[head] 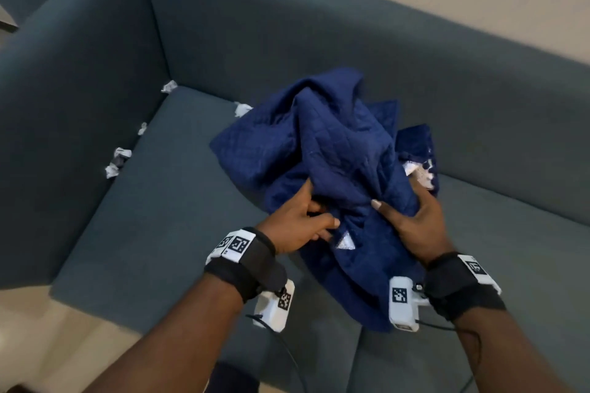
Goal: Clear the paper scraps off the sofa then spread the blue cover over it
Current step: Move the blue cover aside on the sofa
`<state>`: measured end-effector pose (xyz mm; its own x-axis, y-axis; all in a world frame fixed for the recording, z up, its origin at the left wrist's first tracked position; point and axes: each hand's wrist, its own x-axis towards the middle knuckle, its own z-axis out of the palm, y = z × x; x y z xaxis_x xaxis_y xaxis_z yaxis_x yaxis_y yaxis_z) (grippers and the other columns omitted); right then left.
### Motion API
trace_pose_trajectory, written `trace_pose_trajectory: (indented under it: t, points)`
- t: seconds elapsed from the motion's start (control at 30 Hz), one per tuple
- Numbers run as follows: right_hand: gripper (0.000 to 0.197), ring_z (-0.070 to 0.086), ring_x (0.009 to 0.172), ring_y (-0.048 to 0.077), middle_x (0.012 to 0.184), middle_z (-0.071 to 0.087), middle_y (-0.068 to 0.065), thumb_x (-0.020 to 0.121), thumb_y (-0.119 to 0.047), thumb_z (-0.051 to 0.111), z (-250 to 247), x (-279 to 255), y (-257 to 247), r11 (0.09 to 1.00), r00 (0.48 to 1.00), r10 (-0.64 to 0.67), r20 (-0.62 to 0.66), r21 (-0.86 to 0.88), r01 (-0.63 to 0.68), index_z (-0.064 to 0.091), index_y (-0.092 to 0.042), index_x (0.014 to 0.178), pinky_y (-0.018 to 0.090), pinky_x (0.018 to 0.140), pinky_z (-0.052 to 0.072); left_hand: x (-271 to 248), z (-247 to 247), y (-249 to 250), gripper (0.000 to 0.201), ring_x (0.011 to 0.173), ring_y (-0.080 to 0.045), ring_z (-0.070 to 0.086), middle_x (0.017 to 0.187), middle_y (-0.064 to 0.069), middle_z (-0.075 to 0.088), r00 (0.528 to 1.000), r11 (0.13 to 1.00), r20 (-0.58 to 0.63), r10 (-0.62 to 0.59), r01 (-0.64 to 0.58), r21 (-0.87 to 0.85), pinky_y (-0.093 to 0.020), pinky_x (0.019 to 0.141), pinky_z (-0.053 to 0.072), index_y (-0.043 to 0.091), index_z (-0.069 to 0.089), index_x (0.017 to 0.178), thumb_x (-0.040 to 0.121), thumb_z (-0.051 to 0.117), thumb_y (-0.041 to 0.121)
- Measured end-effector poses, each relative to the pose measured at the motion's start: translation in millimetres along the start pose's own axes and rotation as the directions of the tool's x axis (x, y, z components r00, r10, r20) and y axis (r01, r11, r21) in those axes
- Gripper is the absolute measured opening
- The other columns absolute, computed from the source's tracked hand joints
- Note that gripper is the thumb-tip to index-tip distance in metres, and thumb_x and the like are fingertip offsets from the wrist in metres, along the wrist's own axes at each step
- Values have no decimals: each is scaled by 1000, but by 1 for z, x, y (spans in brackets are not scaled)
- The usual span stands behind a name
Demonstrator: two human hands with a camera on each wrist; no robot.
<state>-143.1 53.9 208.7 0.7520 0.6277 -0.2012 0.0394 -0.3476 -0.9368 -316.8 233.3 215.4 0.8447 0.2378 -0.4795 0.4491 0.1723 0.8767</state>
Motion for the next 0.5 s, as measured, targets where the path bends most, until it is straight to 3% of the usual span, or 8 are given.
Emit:
trace_pose_trajectory:
  t: [0.07, 0.13, 0.23, 0.33, 0.4, 0.5]
  points:
    - [39, 73, 107, 13, 114, 77, -5, 84, -12, 85, -38, -20, 7, 996, 999, -1, -48, -84, -3, 67, -13, 118, 32, 95, 58, 1, 31, -4, 72, 102, -23, 73, 117, -3, 70, 1000, 997, -10, 28, -27, 66, -37, 90, 58, 43, 36, 142, 80, 71, 34]
    - [37, 72, 103, 9, 110, 76, -8, 83, -15, 85, -80, -42, 16, 984, 995, -9, -104, -179, -10, 67, -17, 115, 29, 92, 58, 1, 64, -7, 60, 108, -20, 70, 119, 1, 69, 999, 991, -16, 28, -25, 135, -41, 97, 56, 40, 47, 133, 78, 70, 42]
    - [32, 70, 100, 21, 106, 74, -1, 84, -23, 85, -140, -69, 36, 943, 977, 24, -214, -319, -93, 64, -26, 108, 38, 91, 54, 8, 106, -15, 50, 101, -19, 69, 116, 0, 67, 999, 990, -47, 7, -1, 139, -46, 96, 56, 34, 53, 127, 81, 72, 40]
    - [31, 68, 98, 31, 101, 72, 4, 83, -30, 85, -192, -91, 60, 887, 936, 84, -342, -403, -227, 60, -27, 101, 39, 89, 51, 19, 145, -18, 30, 88, -17, 61, 116, -8, 67, 997, 992, -73, -36, 45, 122, -40, 87, 56, 24, 56, 117, 92, 72, 20]
    - [34, 68, 104, 35, 107, 73, 11, 83, -31, 85, -217, -96, 75, 853, 908, 123, -400, -425, -303, 62, -24, 107, 38, 90, 50, 25, 162, -21, 23, 85, -17, 59, 116, -8, 67, 996, 990, -76, -50, 60, 127, -34, 78, 54, 22, 58, 112, 93, 71, 19]
    - [46, 66, 112, 43, 120, 71, 20, 82, -35, 86, -246, -98, 102, 778, 882, 247, -402, -460, -428, 62, -17, 118, 43, 93, 49, 35, 188, -28, 18, 87, -15, 61, 111, -4, 69, 996, 983, -71, -52, 64, 174, -37, 85, 55, 29, 59, 104, 91, 71, 25]
